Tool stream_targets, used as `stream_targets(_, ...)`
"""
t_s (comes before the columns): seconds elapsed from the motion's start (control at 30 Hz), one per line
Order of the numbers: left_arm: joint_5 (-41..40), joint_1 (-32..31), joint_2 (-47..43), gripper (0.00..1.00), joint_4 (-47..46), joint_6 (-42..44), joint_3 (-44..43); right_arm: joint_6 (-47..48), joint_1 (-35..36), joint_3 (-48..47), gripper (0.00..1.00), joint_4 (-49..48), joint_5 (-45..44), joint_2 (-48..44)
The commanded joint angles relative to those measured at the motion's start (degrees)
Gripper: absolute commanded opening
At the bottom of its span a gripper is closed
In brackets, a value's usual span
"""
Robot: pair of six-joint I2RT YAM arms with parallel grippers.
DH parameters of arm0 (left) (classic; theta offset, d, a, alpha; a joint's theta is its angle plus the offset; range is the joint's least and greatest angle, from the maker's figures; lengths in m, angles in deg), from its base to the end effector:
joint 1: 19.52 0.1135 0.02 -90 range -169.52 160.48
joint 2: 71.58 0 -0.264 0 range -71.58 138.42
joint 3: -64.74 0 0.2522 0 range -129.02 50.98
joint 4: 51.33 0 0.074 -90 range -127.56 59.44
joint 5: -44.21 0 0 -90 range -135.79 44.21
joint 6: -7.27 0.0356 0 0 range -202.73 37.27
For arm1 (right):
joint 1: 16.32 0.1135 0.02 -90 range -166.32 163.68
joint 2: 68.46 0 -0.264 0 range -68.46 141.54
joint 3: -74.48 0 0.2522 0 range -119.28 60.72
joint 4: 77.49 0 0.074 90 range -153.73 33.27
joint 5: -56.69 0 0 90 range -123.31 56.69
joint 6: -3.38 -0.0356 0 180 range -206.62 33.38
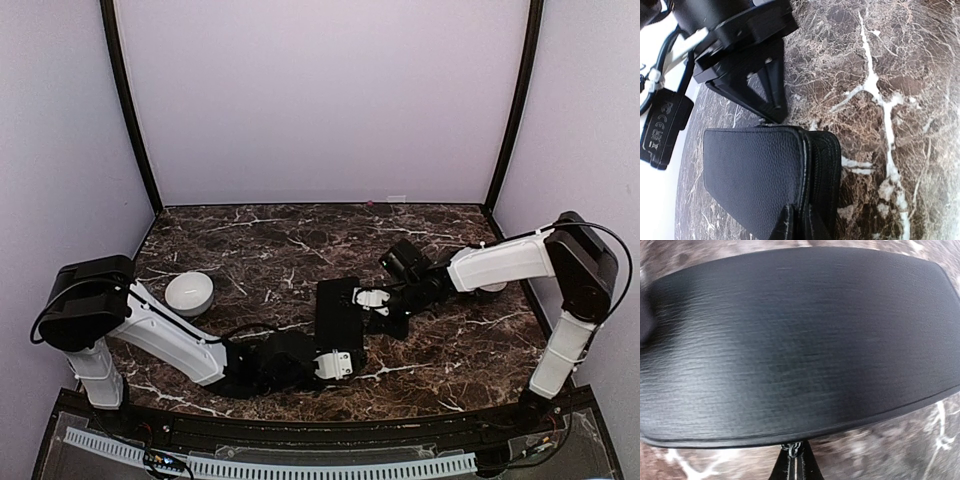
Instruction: Sort the hair-cutting tools
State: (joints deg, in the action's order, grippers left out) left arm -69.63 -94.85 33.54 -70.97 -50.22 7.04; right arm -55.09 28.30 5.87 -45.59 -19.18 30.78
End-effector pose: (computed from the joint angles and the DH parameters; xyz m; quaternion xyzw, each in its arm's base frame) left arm 0.1035 -0.3386 0.1330 0.6142 0.5796 -0.0199 0.5352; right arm 0.2284 0.2376 0.1493 -0.6175 0.7409 0.1456 0.2205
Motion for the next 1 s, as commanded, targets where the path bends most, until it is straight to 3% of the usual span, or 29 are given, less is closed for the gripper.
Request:
stream_targets(0.0,2.86,0.27,-2.74,0.0,4.21,0.31,2.48,1.84,-4.23,-5.42,0.0,-0.16,-2.06,3.64)
stream_targets(0.5,2.95,-0.67,-6.74,0.0,8.55,-1.97,5.5,1.87,-11.41,-15.86,0.0,-1.25,-5.73,12.38)
stream_targets(0.77,0.16,-0.76,-9.94,0.0,11.63,-4.54,7.86,3.34,-11.72,-14.67,0.0,-0.89,-6.77,12.02)
stream_targets(0.93,-6.5,-0.73,-10.04,0.01,17.65,-12.61,7.11,3.61,-11.54,-11.66,0.0,0.75,-4.43,8.26)
stream_targets(0.97,-7.55,-0.75,-9.93,0.05,20.28,-15.13,6.15,3.12,-11.42,-11.6,0.0,0.96,-4.24,7.62)
